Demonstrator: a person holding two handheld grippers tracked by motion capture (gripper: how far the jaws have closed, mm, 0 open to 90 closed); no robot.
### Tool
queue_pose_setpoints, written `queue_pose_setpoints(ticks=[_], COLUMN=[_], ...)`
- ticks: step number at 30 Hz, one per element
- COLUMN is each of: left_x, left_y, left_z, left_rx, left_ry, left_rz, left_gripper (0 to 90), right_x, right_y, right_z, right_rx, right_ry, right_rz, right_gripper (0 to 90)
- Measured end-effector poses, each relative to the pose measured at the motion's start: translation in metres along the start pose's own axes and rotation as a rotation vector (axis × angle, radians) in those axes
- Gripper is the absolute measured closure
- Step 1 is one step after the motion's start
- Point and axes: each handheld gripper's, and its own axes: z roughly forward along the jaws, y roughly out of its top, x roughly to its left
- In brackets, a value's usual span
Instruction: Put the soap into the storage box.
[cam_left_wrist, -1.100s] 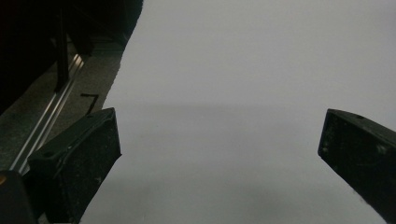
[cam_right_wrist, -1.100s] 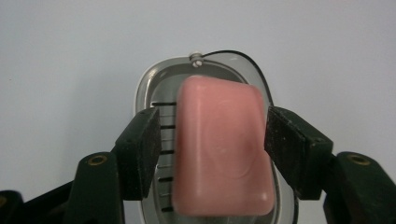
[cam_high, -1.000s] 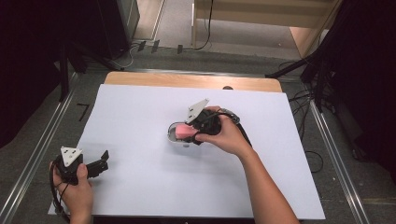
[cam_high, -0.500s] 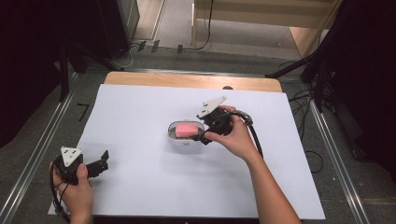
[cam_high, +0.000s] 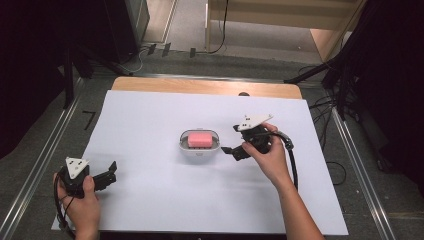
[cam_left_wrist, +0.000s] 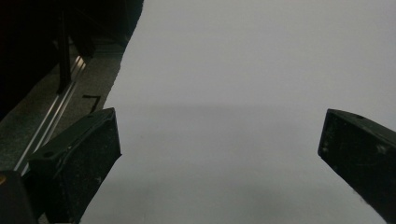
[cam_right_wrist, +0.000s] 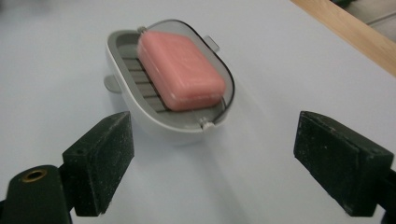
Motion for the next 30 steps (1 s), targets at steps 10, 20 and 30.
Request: queue_pose_setpoints(ticks=[10,20,30], left_x=[-0.001,-0.001,-0.001], left_y=[0.000,0.000,0.000], left_z=[0.000,0.000,0.000], left_rx=[-0.003,-0.002,-0.002], left_ry=[0.002,0.001,0.003], left_rz=[0.006,0.007,0.007], left_gripper=[0.0,0.0,0.0], right_x=[-0.006,-0.005,-0.004], right_y=[-0.031,-0.050,-0.073], right_z=[-0.016,-0.023,-0.034], right_rx=[-0.016,-0.015,-0.047], right_ry=[-0.064,-0.110,-0.131], right_rz=[0.078,0.095,0.128], right_gripper=[12.9,12.8,12.9])
